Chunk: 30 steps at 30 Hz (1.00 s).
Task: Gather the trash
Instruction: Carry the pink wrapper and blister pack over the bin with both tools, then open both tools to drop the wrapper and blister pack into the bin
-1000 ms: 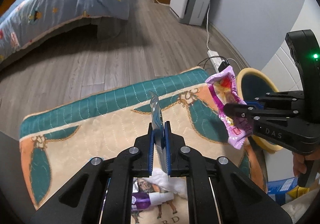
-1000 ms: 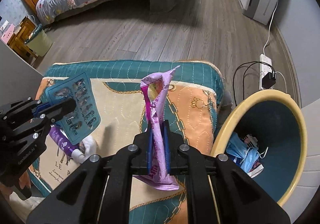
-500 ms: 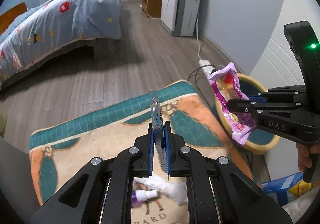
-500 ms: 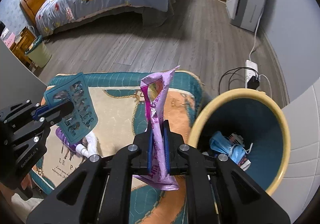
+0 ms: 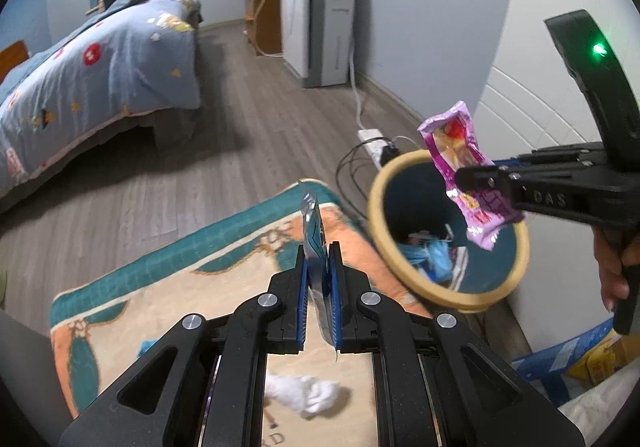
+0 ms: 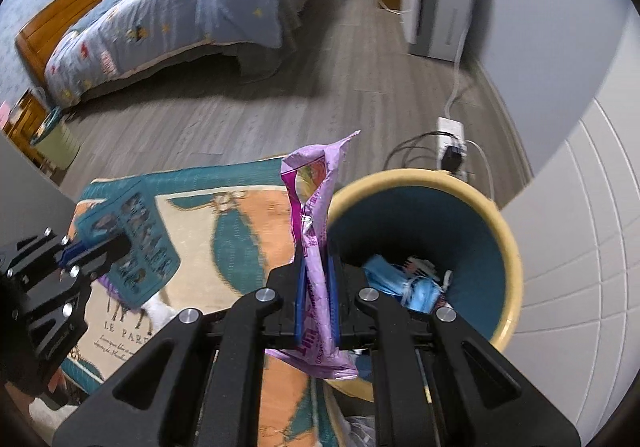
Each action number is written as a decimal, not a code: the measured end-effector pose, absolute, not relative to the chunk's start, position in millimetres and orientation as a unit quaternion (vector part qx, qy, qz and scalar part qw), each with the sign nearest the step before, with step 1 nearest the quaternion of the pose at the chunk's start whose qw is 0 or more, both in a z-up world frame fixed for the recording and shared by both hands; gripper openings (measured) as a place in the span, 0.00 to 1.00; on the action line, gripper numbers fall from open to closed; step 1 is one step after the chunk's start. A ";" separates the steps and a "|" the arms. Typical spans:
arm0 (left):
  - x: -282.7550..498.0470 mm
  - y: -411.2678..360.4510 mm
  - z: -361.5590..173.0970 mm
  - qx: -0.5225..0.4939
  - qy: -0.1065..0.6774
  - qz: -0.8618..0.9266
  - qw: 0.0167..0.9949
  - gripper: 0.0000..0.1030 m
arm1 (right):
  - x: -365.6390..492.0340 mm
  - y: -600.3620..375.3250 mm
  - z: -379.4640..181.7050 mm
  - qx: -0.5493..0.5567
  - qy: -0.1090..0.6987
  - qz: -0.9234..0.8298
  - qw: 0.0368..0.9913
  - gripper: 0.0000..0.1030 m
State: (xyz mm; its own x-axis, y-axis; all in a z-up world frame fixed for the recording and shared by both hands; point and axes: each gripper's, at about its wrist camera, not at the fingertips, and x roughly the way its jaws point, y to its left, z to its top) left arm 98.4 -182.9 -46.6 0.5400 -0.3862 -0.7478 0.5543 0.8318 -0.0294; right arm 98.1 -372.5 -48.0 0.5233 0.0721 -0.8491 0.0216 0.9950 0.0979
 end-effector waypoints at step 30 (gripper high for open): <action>75.9 -319.1 -101.7 0.156 0.411 -0.388 0.810 0.10 | 83.3 -505.1 -120.9 0.148 0.542 -0.115 0.819 0.09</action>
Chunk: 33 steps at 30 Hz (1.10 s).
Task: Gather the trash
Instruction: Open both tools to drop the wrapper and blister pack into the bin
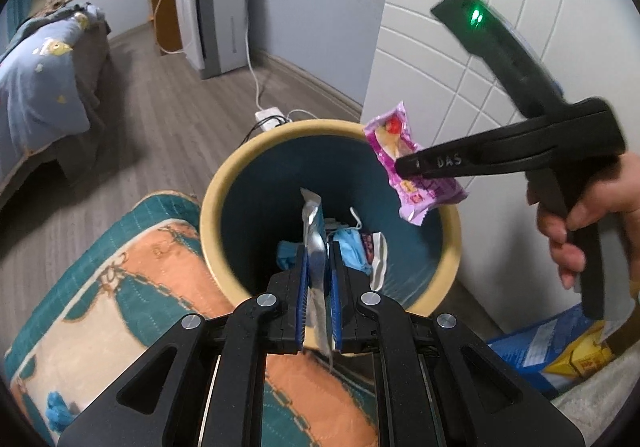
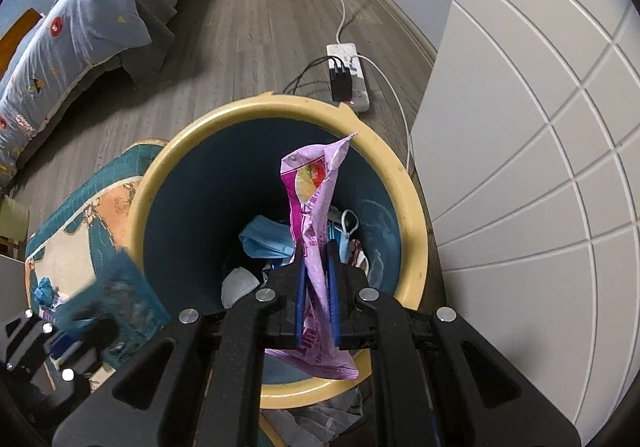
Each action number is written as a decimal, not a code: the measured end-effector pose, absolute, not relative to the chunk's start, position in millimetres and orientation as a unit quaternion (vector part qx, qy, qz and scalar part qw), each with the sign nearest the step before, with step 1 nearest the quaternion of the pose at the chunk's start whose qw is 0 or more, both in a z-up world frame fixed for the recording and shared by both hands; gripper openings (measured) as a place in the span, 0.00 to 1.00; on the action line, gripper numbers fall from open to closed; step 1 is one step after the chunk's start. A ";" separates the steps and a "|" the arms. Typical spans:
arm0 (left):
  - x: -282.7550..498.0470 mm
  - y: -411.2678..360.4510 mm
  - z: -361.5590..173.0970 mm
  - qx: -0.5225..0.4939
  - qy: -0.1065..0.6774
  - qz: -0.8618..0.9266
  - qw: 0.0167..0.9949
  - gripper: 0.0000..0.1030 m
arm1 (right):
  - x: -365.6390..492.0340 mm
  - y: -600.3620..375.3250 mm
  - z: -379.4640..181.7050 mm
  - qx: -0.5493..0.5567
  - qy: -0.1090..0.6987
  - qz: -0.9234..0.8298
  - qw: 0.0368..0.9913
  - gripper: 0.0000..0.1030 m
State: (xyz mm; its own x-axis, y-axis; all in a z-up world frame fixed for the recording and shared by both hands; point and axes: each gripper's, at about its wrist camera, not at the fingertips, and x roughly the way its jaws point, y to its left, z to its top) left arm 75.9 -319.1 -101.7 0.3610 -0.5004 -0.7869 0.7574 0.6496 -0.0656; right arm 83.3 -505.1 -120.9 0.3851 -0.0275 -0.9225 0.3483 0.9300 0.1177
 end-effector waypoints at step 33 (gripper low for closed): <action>96.6 -205.9 -70.2 0.119 0.403 -0.251 0.872 0.94 | 97.4 -435.4 -70.9 0.075 0.485 -0.084 0.867 0.94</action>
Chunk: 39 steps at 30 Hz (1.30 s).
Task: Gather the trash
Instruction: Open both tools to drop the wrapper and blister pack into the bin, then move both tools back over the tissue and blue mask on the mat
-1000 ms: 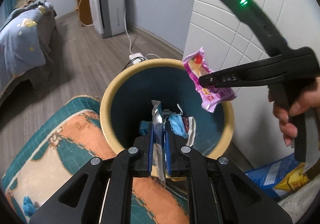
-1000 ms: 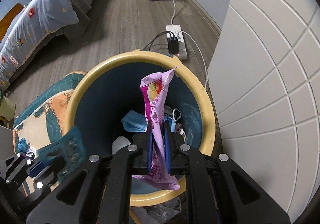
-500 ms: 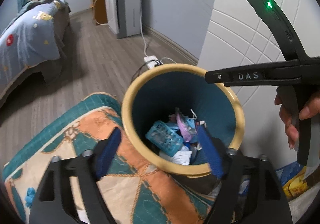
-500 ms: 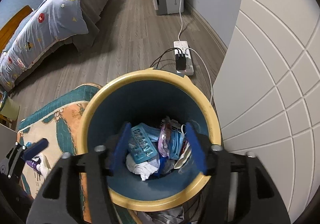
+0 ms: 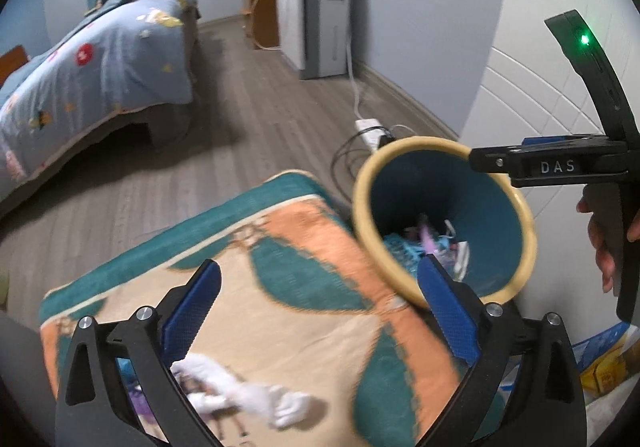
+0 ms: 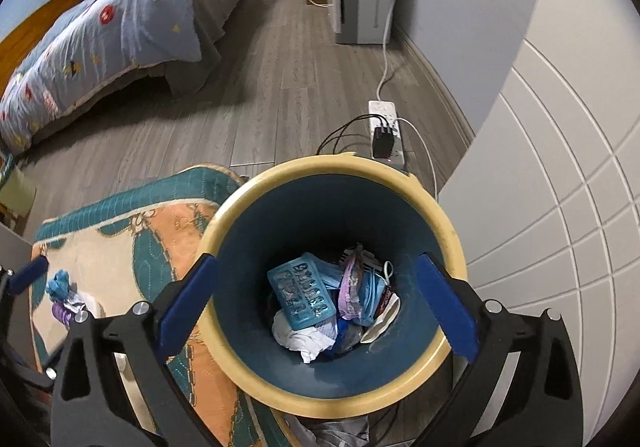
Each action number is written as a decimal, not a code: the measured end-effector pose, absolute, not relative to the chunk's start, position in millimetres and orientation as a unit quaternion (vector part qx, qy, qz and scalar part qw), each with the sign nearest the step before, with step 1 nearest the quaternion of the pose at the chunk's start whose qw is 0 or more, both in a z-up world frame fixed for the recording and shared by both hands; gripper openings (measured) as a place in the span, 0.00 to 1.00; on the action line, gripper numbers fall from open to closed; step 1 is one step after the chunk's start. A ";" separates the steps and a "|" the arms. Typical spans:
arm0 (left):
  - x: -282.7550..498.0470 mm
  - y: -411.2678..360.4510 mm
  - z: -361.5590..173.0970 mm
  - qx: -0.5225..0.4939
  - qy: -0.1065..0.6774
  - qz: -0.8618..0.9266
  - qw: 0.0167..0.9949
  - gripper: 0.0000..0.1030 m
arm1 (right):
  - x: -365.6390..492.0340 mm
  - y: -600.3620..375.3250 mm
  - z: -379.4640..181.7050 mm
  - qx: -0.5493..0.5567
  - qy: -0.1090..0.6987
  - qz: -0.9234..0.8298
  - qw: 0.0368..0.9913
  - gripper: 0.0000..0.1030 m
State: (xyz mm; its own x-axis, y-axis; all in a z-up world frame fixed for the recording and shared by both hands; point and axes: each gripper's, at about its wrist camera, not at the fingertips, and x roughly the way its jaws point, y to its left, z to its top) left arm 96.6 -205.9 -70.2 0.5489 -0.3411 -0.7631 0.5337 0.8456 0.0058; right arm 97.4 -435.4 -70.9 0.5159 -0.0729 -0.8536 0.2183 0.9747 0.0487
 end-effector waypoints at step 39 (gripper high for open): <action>107.6 44.3 -84.6 0.056 0.454 -0.067 0.887 0.95 | 126.5 -184.5 -118.3 -0.079 0.548 0.074 0.830 0.94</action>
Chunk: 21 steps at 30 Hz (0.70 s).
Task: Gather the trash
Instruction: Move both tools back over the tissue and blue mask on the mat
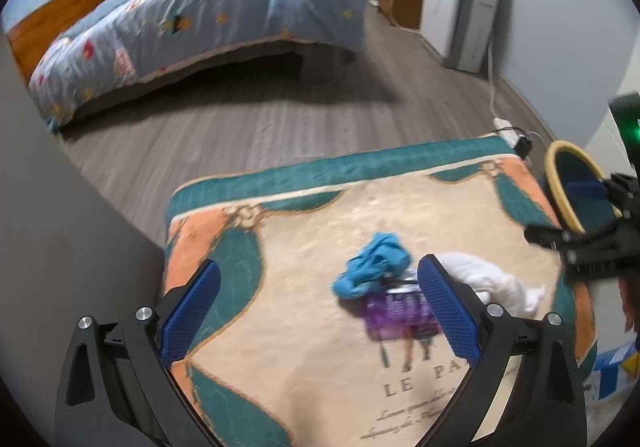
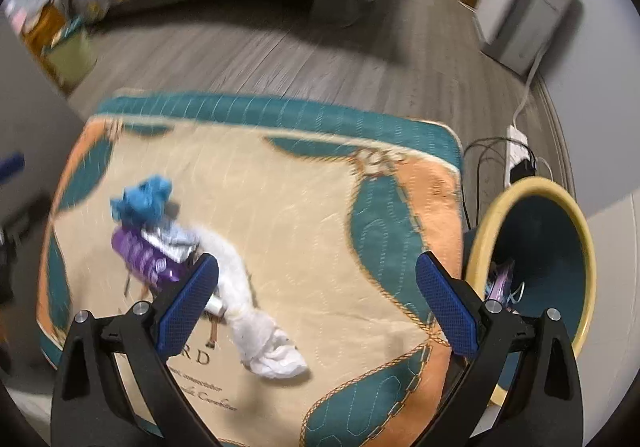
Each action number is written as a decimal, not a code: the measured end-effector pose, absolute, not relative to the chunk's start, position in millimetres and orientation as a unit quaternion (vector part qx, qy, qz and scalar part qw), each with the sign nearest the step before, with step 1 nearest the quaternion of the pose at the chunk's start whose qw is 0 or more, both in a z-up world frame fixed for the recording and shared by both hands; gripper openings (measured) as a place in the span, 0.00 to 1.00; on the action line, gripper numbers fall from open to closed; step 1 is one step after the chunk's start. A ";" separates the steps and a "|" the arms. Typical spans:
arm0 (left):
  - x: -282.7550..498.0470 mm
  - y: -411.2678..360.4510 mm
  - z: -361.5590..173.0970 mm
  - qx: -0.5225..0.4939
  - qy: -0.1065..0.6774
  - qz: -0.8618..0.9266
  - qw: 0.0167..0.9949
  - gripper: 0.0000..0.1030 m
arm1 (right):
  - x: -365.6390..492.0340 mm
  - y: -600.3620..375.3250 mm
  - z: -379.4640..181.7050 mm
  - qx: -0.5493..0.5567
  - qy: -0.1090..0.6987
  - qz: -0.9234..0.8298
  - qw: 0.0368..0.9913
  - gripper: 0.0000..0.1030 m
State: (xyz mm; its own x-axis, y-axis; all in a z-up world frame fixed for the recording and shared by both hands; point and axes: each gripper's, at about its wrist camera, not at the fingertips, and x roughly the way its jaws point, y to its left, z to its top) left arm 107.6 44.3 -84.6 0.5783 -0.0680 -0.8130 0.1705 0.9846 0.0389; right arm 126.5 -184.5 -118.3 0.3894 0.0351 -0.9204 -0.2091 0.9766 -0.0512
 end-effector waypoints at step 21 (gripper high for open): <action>138.6 24.3 -139.6 0.049 0.535 -0.076 0.840 0.92 | 106.7 -163.1 -177.9 -0.135 0.623 0.180 0.749 0.46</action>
